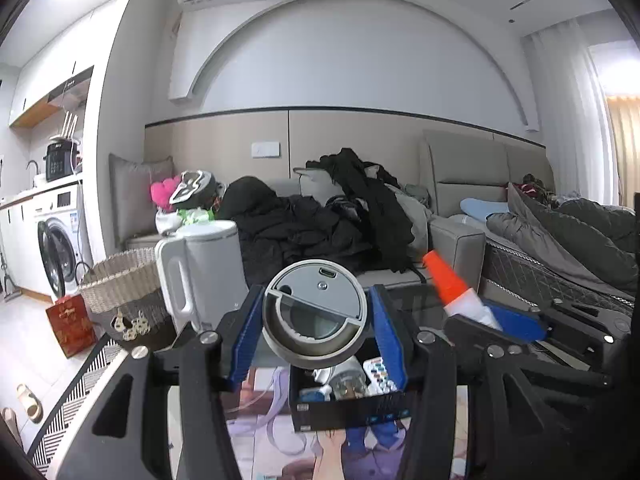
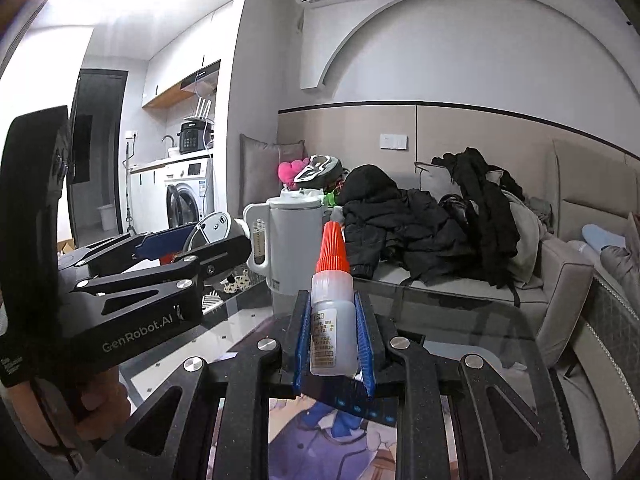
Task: Organize rigid objects
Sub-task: 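Lift the tape roll with the left gripper while the right lifts the glue bottle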
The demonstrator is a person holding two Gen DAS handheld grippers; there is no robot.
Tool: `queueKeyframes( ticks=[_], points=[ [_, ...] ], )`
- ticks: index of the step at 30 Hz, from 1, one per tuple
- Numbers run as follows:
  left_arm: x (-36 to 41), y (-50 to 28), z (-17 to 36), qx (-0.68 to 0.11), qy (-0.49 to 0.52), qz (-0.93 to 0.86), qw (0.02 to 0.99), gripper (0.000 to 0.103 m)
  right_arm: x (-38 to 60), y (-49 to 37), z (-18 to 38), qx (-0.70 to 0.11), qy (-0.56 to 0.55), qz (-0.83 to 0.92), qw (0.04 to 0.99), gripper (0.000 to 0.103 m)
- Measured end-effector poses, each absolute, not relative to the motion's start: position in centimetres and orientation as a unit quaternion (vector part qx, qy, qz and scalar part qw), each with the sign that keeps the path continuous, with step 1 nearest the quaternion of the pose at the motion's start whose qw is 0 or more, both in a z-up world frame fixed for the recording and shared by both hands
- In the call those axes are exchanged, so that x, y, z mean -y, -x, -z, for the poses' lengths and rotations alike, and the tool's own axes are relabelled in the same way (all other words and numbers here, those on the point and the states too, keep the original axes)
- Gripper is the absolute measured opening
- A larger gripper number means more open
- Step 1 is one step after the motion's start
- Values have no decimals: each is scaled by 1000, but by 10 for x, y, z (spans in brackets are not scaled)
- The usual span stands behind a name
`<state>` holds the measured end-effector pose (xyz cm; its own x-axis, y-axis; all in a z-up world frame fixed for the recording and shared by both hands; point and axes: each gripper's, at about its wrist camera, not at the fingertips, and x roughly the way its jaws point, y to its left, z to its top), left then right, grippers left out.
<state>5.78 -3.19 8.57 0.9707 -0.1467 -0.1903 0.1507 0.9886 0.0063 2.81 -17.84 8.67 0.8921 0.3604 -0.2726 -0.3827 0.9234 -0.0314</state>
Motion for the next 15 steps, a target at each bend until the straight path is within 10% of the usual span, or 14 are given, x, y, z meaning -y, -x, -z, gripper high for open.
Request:
queueKeyframes(
  ticks=[15],
  points=[
    [34,-119,-80,-121,15,72,990,51,174,-95,-95,-149,44,-170,973,20]
  ],
)
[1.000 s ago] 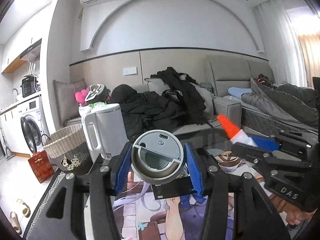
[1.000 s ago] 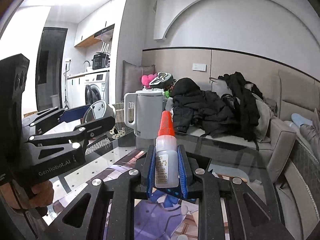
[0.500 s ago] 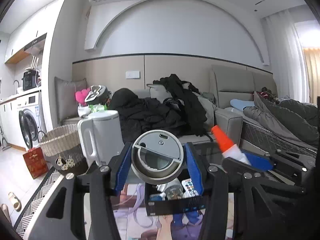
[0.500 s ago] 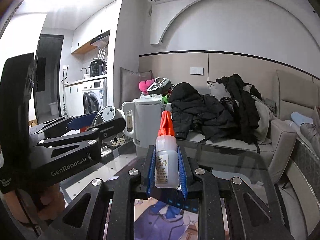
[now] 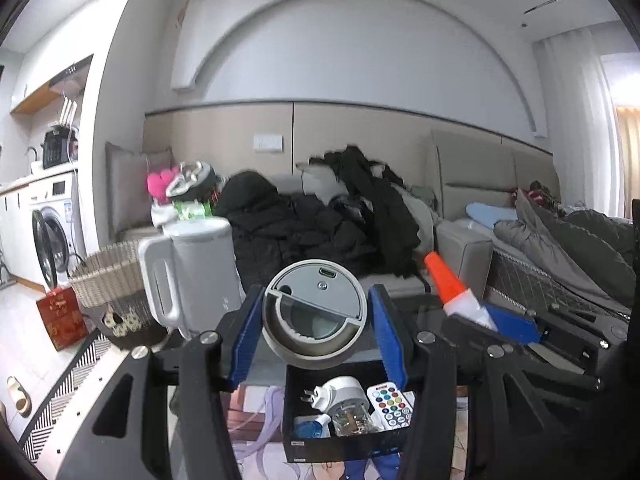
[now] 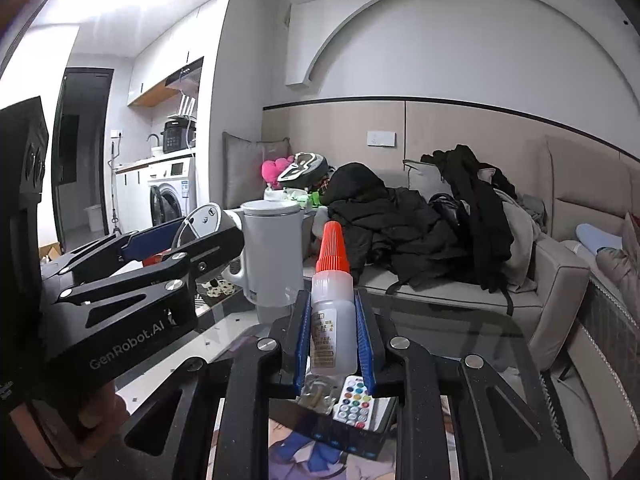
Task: Organize rigid objects
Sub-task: 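Lift the tape roll with the left gripper while the right lifts the glue bottle, then lower the tape roll and glue bottle into the black box and open both grippers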
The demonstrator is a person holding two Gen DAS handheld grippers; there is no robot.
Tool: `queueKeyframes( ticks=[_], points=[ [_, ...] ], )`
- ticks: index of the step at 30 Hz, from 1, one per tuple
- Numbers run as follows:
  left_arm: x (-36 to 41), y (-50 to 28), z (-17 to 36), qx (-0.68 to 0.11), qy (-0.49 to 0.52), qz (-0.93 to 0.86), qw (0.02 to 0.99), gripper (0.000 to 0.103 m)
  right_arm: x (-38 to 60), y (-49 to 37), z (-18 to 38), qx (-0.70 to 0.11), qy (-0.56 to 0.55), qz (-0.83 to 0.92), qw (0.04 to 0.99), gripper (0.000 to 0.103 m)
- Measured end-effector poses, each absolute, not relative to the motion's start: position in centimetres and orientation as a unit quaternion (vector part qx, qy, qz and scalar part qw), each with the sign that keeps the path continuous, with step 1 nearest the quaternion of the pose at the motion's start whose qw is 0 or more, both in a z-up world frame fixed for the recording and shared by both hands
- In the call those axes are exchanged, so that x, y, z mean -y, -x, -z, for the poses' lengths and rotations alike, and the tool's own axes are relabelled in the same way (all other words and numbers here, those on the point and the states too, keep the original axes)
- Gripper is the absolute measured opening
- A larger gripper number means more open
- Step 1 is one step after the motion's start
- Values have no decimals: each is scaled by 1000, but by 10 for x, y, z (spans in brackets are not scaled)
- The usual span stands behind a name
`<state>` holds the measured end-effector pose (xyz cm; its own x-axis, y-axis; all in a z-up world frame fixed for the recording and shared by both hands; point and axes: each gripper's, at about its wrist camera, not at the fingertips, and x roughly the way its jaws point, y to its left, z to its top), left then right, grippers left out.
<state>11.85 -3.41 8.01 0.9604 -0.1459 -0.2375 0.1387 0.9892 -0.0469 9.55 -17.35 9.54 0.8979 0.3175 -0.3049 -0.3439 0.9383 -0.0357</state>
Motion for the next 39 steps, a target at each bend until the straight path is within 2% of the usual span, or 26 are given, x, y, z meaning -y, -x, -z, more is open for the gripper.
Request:
queueKeyframes(
  ticks=[4,12,23,33,39],
  points=[
    [32,-144,-70,-159,35,70,984,51,177,-119,-89,-163,41,-161,973,20],
    [32,-171,-59,-172,46,57,982,51,182,-167,-74,-183,36,-153,971,20],
    [40,-197,-31,-234,27,58,970,51,177,-198,-50,-217,31,-156,963,20],
    [56,-228,3,-360,2,59,931,51,174,-230,-11,-347,1,-162,924,20],
    [61,-232,16,-386,-6,59,920,51,178,-239,15,-404,-12,-154,902,20]
  ],
)
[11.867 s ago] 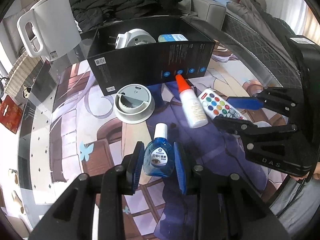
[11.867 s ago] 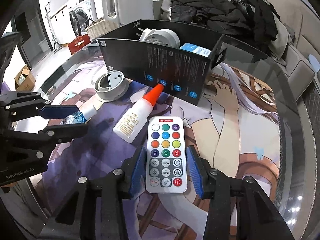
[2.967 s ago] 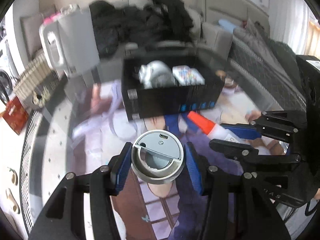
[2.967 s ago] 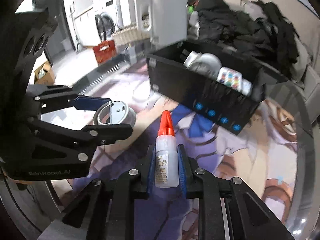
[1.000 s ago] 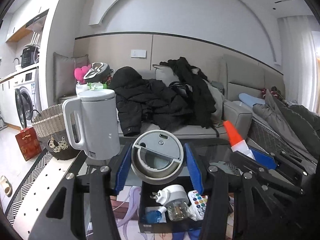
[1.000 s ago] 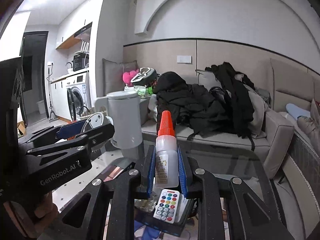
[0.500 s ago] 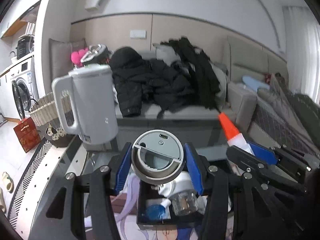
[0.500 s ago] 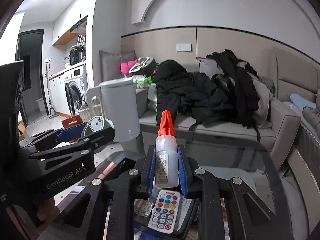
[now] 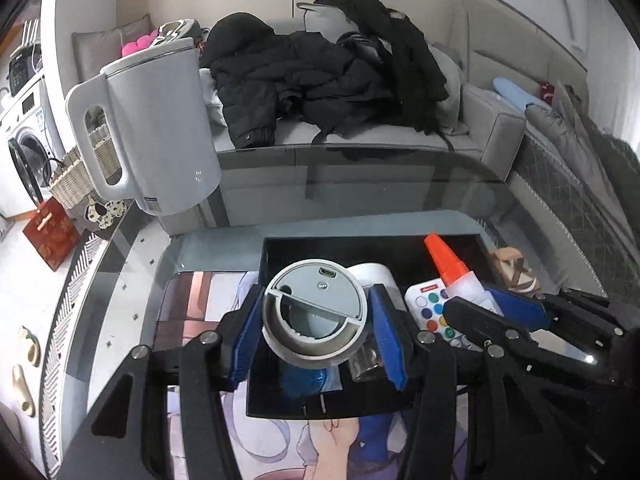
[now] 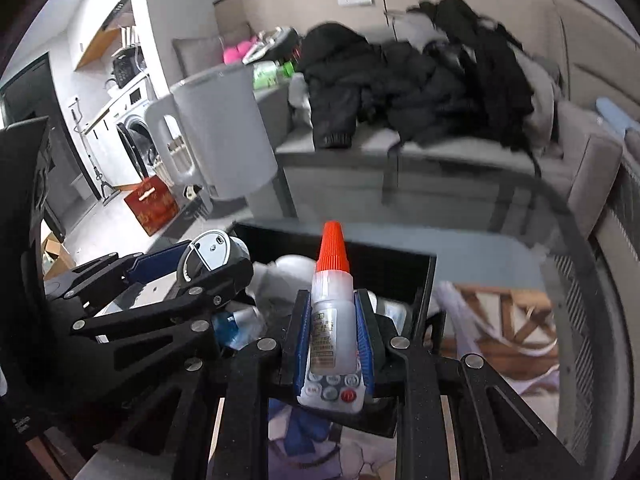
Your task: Organize rigid objects
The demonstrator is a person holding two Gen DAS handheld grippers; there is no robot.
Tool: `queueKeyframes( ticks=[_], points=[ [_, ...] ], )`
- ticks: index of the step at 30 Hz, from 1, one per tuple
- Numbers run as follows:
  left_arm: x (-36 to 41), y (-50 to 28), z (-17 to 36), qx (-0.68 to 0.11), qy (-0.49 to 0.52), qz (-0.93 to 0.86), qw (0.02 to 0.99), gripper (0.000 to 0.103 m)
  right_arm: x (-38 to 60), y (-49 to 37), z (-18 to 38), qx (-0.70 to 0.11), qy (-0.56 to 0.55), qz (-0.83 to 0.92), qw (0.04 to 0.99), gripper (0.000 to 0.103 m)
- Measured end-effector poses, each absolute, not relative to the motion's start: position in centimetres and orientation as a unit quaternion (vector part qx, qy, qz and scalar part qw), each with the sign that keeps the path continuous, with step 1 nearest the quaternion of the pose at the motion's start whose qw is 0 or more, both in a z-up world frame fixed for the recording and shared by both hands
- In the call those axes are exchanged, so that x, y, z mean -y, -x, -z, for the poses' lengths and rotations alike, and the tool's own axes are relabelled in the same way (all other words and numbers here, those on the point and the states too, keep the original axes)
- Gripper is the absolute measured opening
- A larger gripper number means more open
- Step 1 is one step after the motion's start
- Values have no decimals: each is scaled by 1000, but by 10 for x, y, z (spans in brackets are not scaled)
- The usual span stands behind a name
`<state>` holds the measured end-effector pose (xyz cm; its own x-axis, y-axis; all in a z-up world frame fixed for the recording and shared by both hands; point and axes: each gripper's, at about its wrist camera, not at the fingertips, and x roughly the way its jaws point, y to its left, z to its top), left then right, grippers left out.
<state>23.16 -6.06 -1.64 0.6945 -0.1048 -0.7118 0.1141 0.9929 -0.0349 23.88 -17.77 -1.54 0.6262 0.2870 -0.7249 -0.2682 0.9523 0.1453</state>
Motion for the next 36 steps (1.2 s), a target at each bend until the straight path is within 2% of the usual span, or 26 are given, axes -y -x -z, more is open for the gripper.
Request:
queueKeyframes(
  ticks=[6,15,20,27,28,29,30,32,34,36],
  points=[
    [58,-234,29,-412,2,67,909,51,178,-242,31,-432,-16,-151,889,21],
    [59,-234,30,-411,-5,68,909,52,180,-244,36,-450,-24,-151,880,21],
    [54,-232,28,-413,8,75,908,55,181,-243,33,-451,-20,-149,880,25],
    [46,-214,17,-397,23,83,914,57,188,-229,22,-448,-47,-161,878,41],
    [45,-211,16,-393,22,81,916,65,189,-227,20,-447,-45,-157,879,48],
    [42,-206,13,-386,18,65,920,73,191,-223,18,-444,-45,-158,881,50],
    [39,-200,11,-377,17,54,925,75,192,-219,16,-441,-48,-163,881,53],
    [33,-191,6,-359,24,55,931,77,194,-209,12,-431,-53,-179,883,64],
    [28,-181,2,-345,26,58,936,80,194,-197,7,-420,-41,-175,890,91],
    [26,-171,-1,-334,23,54,941,86,196,-181,-1,-393,-31,-171,903,97]
  ],
)
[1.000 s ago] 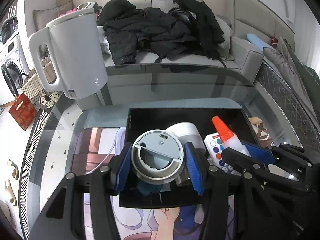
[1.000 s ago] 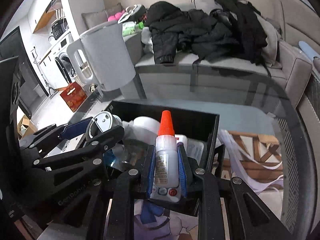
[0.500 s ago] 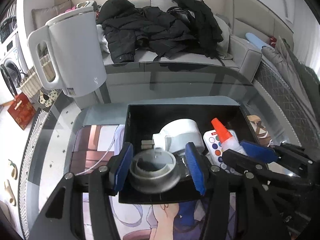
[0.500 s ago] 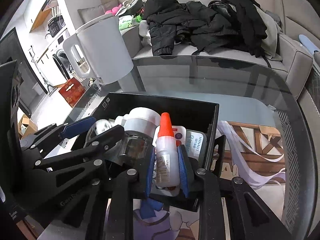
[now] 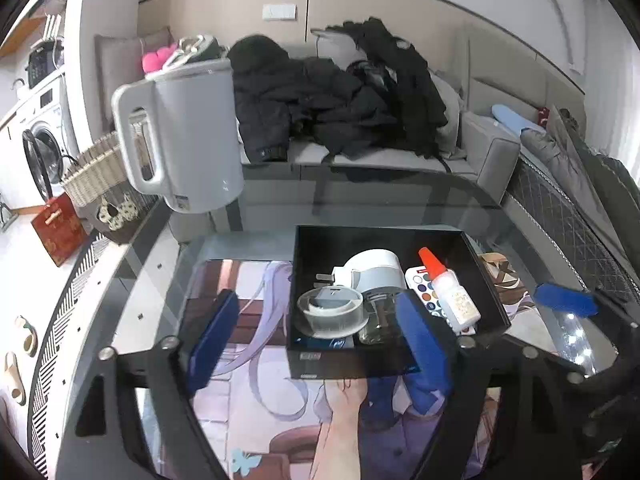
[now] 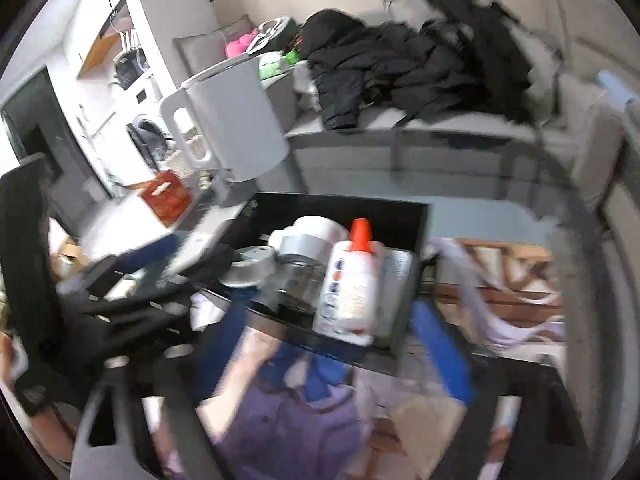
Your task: Organize rigid objects
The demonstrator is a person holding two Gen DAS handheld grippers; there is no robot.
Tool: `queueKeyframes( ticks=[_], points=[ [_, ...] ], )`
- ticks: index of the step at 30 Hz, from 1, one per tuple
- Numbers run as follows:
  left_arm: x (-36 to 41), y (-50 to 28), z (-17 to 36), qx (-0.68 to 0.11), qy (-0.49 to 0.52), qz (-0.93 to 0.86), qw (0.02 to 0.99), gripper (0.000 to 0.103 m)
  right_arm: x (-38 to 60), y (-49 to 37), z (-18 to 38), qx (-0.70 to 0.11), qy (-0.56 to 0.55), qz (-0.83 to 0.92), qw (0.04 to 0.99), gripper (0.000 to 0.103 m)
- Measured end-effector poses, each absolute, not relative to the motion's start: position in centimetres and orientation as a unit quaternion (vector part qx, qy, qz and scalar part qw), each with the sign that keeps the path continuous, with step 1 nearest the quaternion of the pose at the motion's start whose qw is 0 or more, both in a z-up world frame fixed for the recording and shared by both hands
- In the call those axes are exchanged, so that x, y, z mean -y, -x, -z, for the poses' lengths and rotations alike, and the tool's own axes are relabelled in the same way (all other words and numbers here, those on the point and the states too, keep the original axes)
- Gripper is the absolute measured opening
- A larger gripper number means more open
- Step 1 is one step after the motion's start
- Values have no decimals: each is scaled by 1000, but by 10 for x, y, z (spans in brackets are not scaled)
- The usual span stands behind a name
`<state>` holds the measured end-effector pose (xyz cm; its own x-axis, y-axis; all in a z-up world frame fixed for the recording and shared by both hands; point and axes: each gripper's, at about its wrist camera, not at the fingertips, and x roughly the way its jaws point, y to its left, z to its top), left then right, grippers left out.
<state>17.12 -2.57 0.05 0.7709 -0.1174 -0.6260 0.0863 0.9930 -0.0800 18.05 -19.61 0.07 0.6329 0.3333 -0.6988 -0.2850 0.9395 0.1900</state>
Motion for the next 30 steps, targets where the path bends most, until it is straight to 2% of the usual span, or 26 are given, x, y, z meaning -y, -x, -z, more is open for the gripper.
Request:
queueKeyframes(
  ticks=[5,13,22,30],
  points=[
    [26,-142,-2,-319,18,66,945,90,201,-147,-15,-350,-19,-180,919,102],
    [28,-102,0,-294,-22,71,953,97,211,-102,-5,-306,8,-159,939,102],
    [10,-66,16,-307,23,28,951,98,227,-72,2,-296,-9,-160,942,102],
    [23,-41,-1,-247,-22,42,968,99,215,-53,-4,-263,-3,-140,955,102]
  ],
)
